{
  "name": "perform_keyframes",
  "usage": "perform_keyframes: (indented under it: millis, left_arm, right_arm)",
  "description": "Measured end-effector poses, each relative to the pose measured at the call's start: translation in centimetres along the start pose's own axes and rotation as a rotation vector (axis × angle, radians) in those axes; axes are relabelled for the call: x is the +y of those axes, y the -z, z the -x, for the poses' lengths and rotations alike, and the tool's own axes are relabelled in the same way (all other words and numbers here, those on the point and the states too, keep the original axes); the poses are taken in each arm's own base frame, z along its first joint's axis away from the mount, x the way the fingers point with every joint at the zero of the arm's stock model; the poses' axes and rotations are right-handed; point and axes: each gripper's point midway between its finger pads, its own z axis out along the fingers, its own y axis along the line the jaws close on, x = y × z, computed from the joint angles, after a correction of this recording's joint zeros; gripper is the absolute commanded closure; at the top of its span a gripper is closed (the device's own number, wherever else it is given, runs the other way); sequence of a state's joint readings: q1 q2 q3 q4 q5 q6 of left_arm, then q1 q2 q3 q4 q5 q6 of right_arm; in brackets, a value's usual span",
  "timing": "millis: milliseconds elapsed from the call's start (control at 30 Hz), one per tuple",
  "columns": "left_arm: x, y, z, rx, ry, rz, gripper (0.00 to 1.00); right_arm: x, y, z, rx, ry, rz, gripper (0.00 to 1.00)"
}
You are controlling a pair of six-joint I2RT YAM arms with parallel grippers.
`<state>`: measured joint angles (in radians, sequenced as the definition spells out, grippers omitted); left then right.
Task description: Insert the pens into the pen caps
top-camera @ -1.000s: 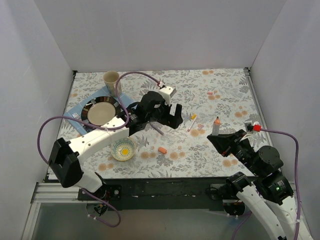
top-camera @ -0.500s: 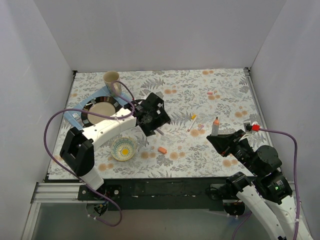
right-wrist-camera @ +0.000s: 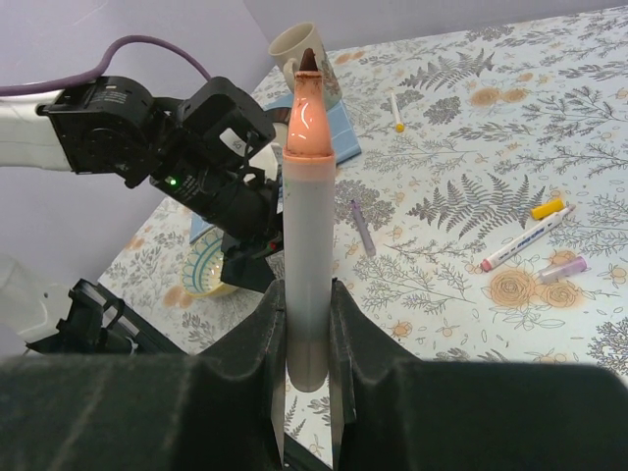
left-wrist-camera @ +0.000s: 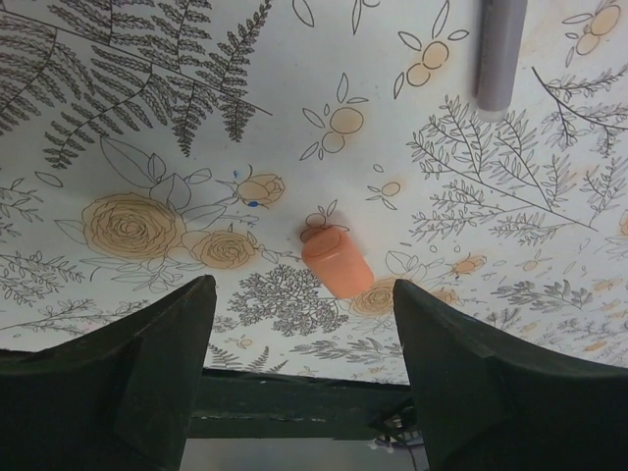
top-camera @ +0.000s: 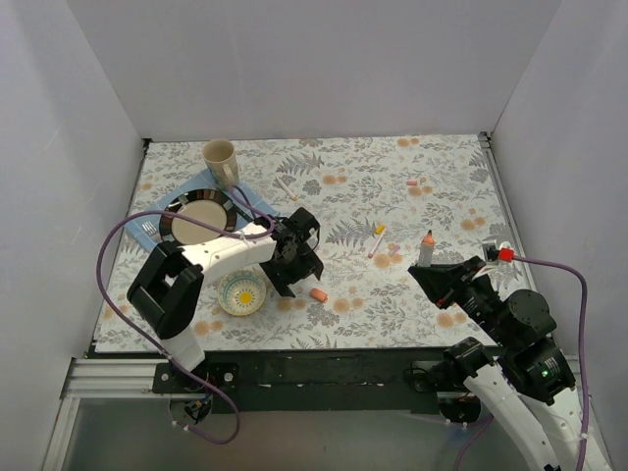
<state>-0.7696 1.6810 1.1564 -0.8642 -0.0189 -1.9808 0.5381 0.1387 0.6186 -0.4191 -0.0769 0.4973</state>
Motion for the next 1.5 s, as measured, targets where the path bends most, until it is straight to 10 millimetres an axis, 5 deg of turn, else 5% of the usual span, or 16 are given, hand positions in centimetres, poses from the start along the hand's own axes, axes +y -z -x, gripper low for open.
perform_keyframes:
  millis: [300,667,800,1067,1300,1500]
  left_arm:
    - [-1.2,-2.9,-1.7,0.062,-0.023,0.03,0.3]
    - [-2.0,-3.8,-2.8,0.103,-0.034,0.033,0.39]
    - [-1.8,-3.9,-3.1,0.107,-0.042,0.053,0.54]
    - [-1.0,-3.9,-2.9,0.084,-0.051,0.09,0.66]
    - [-3.7,-4.3,-2.2,0.045,-0.054,0.045,1.0]
    - [-4.5,-4.5,-2.0,0.027,-0.059,0.015,1.0]
  right_arm:
    - [0.0,0.0,0.0,-0.001,0.003,0.0,0.99]
    - [-0.3,0.1,-0.3,0.01,0.01,-0.009,0.99]
    - [-0.3,0.5,-0.4,0.008,0.009,-0.008,0.99]
    - [-0.1,1.0,-0.4,-0.001,0.006,-0.003,0.99]
    - [-0.1,1.0,-0.5,0.004,0.007,-0.001,0.99]
    - [0.0,0.8,-1.3,0.029,-0.003,0.018,0.99]
